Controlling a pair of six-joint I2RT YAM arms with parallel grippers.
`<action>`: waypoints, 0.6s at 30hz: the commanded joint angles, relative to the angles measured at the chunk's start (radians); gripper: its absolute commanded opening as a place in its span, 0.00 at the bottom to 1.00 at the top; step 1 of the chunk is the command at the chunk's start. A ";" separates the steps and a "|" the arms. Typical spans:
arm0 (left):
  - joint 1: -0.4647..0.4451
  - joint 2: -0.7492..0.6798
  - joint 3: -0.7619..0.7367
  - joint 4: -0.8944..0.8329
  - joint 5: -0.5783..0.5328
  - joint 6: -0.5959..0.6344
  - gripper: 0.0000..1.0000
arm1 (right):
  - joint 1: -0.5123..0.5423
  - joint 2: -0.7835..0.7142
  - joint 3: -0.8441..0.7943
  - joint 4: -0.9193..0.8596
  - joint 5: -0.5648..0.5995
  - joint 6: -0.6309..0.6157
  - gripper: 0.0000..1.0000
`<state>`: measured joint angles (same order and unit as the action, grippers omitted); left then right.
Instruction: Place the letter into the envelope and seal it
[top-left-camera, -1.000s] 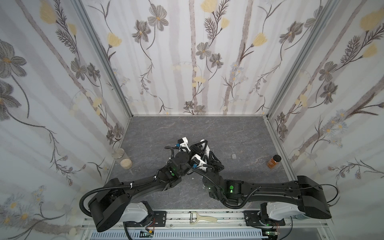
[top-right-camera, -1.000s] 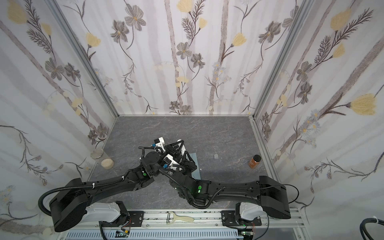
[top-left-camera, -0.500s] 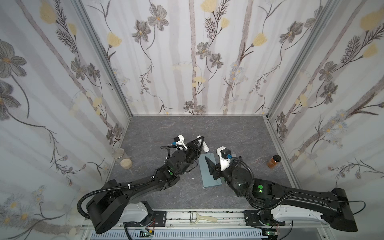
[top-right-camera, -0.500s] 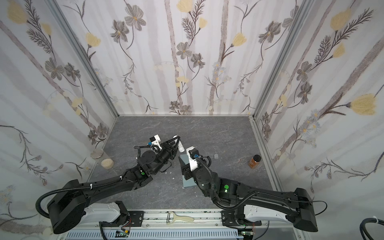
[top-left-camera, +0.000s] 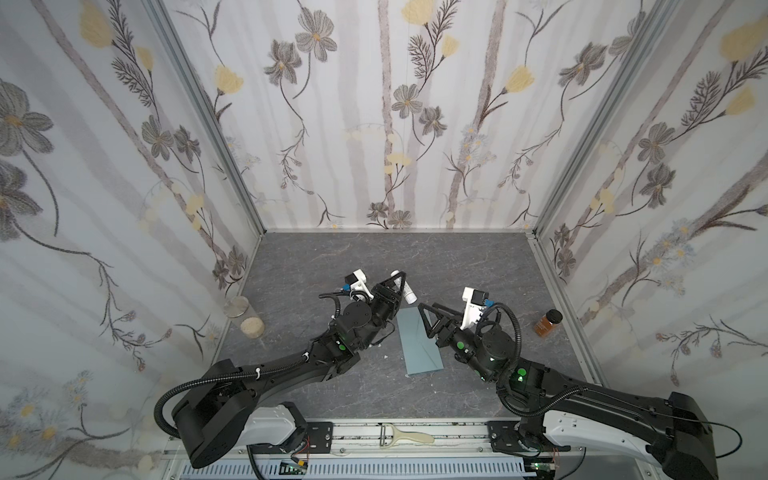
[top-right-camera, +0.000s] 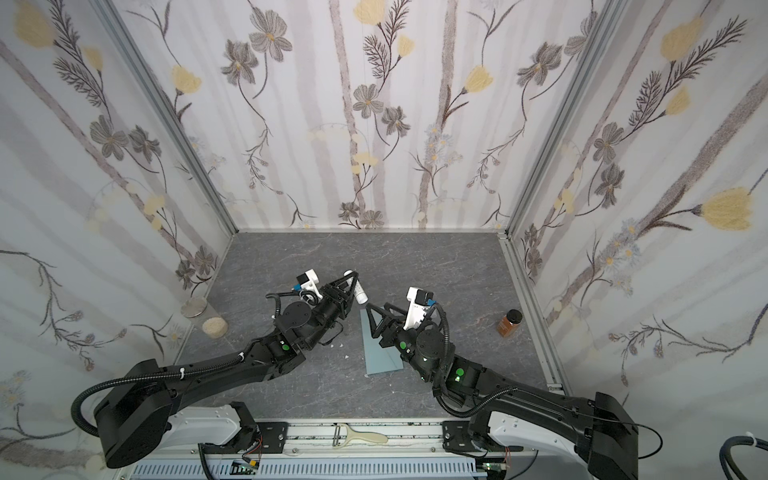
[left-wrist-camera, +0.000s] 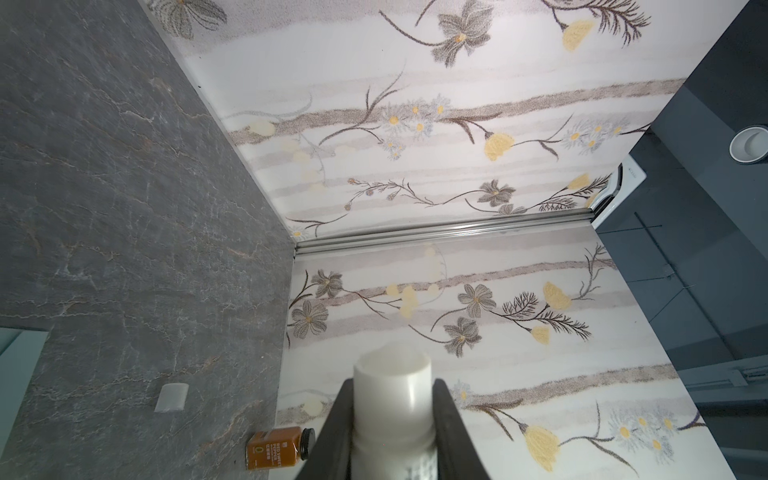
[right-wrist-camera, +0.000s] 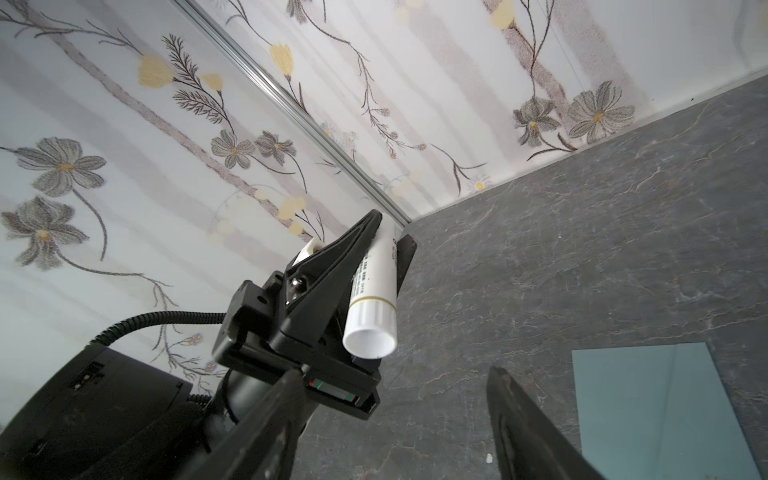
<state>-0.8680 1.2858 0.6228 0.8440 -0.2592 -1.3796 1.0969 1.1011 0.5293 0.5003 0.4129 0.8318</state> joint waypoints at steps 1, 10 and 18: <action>-0.003 0.008 0.009 0.055 -0.024 0.018 0.00 | -0.011 0.042 0.003 0.127 -0.042 0.114 0.70; -0.012 0.023 0.020 0.055 -0.030 0.016 0.00 | -0.022 0.151 0.034 0.214 -0.079 0.162 0.55; -0.018 0.021 0.020 0.056 -0.031 0.015 0.00 | -0.032 0.198 0.041 0.254 -0.093 0.188 0.41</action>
<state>-0.8848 1.3071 0.6357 0.8608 -0.2741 -1.3796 1.0660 1.2903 0.5613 0.6956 0.3252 0.9966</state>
